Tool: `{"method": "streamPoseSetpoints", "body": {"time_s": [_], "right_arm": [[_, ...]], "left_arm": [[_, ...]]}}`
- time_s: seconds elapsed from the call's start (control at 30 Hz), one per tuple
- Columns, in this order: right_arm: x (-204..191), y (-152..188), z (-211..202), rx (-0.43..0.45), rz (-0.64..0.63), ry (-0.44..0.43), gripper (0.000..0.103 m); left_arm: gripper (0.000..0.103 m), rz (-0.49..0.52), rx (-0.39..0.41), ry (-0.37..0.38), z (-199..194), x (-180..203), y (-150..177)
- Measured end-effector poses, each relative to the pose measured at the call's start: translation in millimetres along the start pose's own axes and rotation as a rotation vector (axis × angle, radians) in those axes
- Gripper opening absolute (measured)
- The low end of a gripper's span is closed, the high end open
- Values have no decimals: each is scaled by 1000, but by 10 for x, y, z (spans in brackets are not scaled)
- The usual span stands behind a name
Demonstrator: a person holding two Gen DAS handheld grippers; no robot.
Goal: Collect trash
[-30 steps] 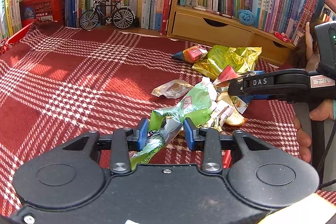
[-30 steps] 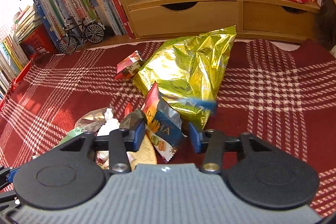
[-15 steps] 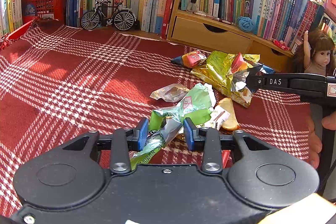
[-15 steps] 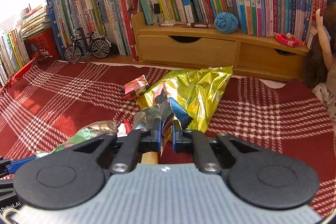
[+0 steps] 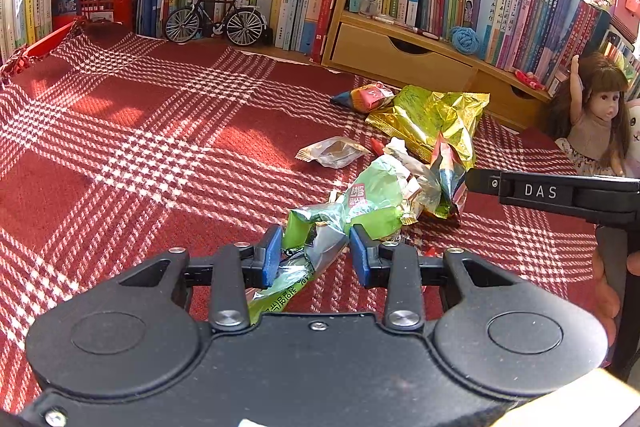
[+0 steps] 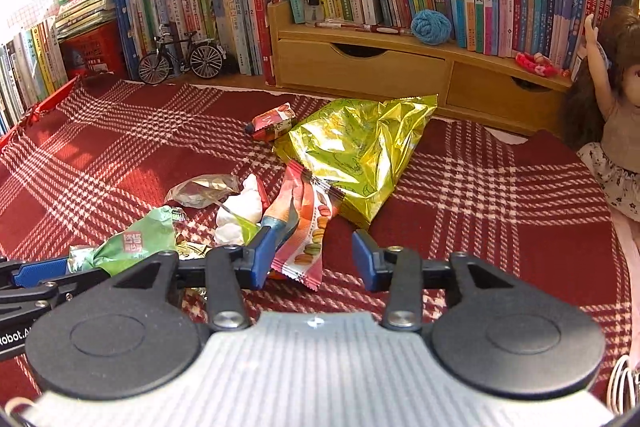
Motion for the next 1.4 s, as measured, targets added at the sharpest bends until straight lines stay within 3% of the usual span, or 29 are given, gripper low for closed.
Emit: {"method": "streamPoseSetpoints", "body": {"time_s": [0.13,0.37,0.53,0.57,0.63,0.77,1.13,1.4], "right_arm": [[-10,-54,58,19,57,-15,69],[82,-71,378,-21,234,-17,76],[105,-18,549,-62,247,-16,78],[106,-4,572,-75,252,-23,71],[98,23,605,-101,260,-35,48],[83,15,548,-90,252,-40,35],[149,-64,148,-17,259,-9,35],[5,90,-399,17,256,6,35]], "left_arm": [[34,-11,0,-10,-9,-60,-9],[34,-28,6,-35,44,-170,-59],[34,-40,1,-47,112,-216,-72],[34,-41,0,-48,128,-221,-74],[34,-42,1,-50,149,-218,-75],[34,-40,4,-47,186,-197,-80],[34,-27,24,-25,-46,-110,-38],[34,-25,51,-21,-686,-179,140]]}}
Point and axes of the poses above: each gripper's, at about its wrist camera, not at the fingertips, and z roughly the way its jaws point, x to its right, y to its underside, the point moved 6 cm from there along z, roughly the way its jaws point, and after that the axes turned 10 degrees about x, right-handed, at the moved point
